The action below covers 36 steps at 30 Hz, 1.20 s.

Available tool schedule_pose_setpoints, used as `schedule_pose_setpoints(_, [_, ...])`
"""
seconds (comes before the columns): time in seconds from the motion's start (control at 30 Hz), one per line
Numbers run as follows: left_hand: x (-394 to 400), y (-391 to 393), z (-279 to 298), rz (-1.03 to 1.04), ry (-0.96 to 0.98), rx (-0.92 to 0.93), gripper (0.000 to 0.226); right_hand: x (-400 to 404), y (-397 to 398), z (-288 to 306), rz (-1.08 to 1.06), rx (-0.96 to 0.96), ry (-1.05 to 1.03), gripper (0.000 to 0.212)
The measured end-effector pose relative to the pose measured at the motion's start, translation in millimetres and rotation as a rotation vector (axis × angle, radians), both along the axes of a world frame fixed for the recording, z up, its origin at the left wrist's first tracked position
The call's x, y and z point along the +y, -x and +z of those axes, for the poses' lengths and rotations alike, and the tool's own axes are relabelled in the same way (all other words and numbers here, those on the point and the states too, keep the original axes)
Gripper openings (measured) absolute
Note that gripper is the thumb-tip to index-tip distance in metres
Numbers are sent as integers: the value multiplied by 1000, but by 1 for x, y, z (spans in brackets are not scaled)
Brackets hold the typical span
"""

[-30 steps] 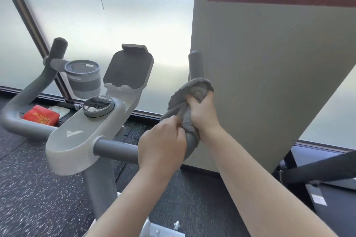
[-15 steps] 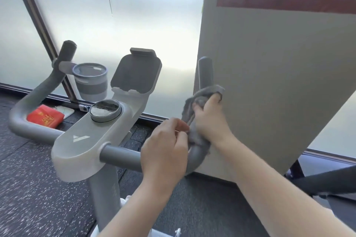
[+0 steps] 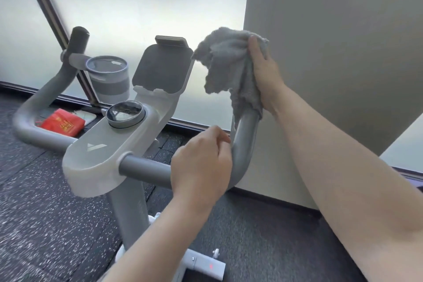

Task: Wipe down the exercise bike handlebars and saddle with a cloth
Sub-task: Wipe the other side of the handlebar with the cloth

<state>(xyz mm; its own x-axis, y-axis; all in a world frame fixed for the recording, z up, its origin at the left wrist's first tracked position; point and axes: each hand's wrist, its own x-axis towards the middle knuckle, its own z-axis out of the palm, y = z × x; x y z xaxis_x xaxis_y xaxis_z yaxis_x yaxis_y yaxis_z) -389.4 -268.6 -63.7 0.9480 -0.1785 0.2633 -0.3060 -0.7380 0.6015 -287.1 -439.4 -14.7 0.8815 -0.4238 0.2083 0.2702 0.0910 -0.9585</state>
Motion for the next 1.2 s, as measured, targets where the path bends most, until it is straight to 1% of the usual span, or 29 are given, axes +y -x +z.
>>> schedule_pose_setpoints(0.1, [-1, 1, -3, 23, 23, -25, 18, 1, 4, -7, 5, 75, -26, 48])
schedule_pose_setpoints(0.17, [-1, 1, -3, 32, 33, -49, 19, 5, 7, -12, 5, 95, -19, 49])
schedule_pose_setpoints(0.23, [-2, 1, -4, 40, 15, -54, 19, 11, 13, -21, -59, 134, 50, 47])
schedule_pose_setpoints(0.27, [-2, 1, -4, 43, 3, -50, 19, 15, 16, -30, -113, 146, 100, 43])
schedule_pose_setpoints(0.33, [-2, 0, -5, 47, -21, -53, 20, 24, 29, -48, -161, 140, 152, 24])
schedule_pose_setpoints(0.37, [-3, 0, -6, 50, -30, -59, 20, 27, 34, -55, -155, 138, 141, 14])
schedule_pose_setpoints(0.43, [-2, 1, -7, 52, -44, -66, 21, 33, 45, -62, -135, 176, 62, 7])
schedule_pose_setpoints(0.47, [-2, 1, -7, 50, -50, -69, 21, 37, 50, -62, -144, 210, 37, 8])
schedule_pose_setpoints(0.53, [-1, 3, -7, 44, -44, -79, 21, 50, 64, -58, -176, 250, 16, 15])
schedule_pose_setpoints(0.6, [5, 3, -7, 9, 4, -80, 19, 66, 82, -62, -226, 262, 66, 25])
schedule_pose_setpoints(0.67, [21, 2, -13, -41, 31, -74, 16, 83, 106, -74, -238, 213, 188, 33])
schedule_pose_setpoints(0.7, [33, 0, -17, -48, -6, -98, 17, 91, 115, -83, -239, 172, 293, 35])
schedule_pose_setpoints(0.73, [47, -4, -23, -37, -67, -138, 20, 96, 123, -90, -289, 158, 477, 38])
schedule_pose_setpoints(0.8, [76, -16, -33, -4, -137, -193, 27, 97, 130, -97, -467, 165, 1019, 44])
schedule_pose_setpoints(0.83, [86, -22, -37, 5, -143, -199, 29, 92, 128, -94, -495, 148, 1253, 43])
schedule_pose_setpoints(0.87, [93, -27, -39, 8, -155, -195, 31, 85, 127, -87, -422, 150, 1404, 42])
schedule_pose_setpoints(0.93, [99, -34, -42, -6, -194, -236, 39, 71, 120, -66, -144, 170, 1516, 48])
schedule_pose_setpoints(1.0, [99, -35, -45, -23, -214, -299, 46, 66, 113, -47, 4, 228, 1696, 61])
schedule_pose_setpoints(1.03, [99, -35, -46, -26, -205, -306, 47, 68, 111, -44, 26, 241, 1812, 62])
schedule_pose_setpoints(1.07, [100, -35, -47, -29, -197, -308, 47, 74, 111, -43, 42, 259, 1933, 55])
schedule_pose_setpoints(1.1, [100, -35, -49, -31, -196, -315, 48, 84, 115, -45, 63, 313, 2024, 42])
schedule_pose_setpoints(1.13, [100, -34, -51, -29, -199, -316, 48, 95, 120, -49, 16, 326, 2053, 37])
schedule_pose_setpoints(1.17, [100, -33, -52, -24, -200, -316, 49, 106, 127, -53, -68, 282, 1981, 43])
schedule_pose_setpoints(1.2, [99, -31, -52, -19, -192, -307, 49, 112, 130, -61, -133, 217, 1894, 42])
